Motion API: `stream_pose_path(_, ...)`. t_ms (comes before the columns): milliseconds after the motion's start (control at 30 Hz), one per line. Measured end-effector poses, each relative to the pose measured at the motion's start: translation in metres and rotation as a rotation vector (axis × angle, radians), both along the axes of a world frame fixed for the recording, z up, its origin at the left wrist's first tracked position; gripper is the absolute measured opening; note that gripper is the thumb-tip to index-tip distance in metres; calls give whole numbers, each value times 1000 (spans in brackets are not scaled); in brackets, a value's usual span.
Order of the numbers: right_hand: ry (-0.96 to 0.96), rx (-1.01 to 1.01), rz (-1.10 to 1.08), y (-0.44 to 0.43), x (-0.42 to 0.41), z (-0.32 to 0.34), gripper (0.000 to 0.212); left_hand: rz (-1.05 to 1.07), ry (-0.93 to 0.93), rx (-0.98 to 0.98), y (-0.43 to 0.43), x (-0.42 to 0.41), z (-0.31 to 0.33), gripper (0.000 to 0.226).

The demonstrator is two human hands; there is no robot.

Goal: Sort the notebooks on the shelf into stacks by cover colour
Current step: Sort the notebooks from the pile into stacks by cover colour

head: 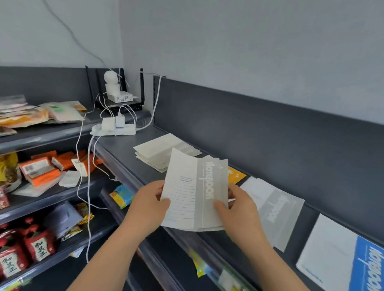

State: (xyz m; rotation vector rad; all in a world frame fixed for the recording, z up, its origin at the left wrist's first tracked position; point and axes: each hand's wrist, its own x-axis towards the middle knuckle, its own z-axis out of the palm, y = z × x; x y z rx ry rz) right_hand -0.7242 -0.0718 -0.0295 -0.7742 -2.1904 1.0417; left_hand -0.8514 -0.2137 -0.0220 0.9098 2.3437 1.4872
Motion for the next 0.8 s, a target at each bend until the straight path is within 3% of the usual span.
stream_pose_path(367,-66,-25,-30,34,-129,0,27,43,55,54,48,-136,0,41)
stream_pose_path(533,-77,-44,-127,40,-190,-3,30,-22,157,0,70,-209,-3,33)
stream_pose_path(800,-208,-5,-317,38,-256,-14,10,-151,309,-128,97,-290,-10,32)
